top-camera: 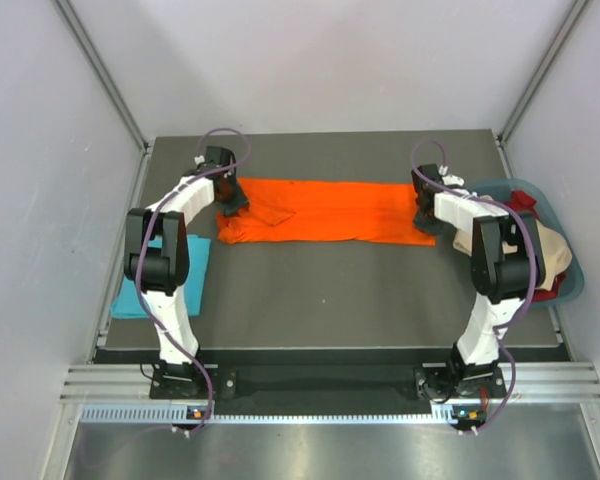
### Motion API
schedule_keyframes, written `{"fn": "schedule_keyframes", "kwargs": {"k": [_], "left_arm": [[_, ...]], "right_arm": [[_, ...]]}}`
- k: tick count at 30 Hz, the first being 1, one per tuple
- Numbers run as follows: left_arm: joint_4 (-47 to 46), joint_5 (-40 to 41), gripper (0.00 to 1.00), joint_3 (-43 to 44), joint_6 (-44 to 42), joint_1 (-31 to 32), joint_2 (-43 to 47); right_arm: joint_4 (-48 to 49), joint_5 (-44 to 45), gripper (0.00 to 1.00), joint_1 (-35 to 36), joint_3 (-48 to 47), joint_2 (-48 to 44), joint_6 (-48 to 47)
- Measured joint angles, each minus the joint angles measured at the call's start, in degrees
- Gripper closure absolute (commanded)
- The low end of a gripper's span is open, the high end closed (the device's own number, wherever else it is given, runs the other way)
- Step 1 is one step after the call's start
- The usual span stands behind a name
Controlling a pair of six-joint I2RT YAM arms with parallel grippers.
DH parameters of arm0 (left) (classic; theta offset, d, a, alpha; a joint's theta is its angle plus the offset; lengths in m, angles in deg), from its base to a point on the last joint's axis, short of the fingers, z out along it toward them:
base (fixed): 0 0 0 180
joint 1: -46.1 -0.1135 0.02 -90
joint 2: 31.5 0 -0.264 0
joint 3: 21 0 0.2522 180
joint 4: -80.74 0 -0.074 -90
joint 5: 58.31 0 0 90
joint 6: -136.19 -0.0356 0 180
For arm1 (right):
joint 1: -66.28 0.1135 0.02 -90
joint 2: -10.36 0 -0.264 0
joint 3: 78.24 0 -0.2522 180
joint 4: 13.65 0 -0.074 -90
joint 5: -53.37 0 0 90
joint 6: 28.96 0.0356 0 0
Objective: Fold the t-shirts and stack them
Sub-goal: Fold the tshirt
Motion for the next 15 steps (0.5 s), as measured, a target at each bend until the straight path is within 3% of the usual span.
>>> {"fn": "schedule_keyframes", "kwargs": {"k": [7, 15], "left_arm": [[-4.39, -4.96, 0.46, -9.97, 0.37, 0.87, 9.31], [-11.15, -9.11, 0.45, -13.77, 3.8, 4.9, 10.45]], "right_arm": [[-0.22, -3.08, 0.69, 0.04, 3.98, -6.88, -1.6], [1.14, -8.39, 0.62, 0.46, 5.86, -18.27, -4.5]]}}
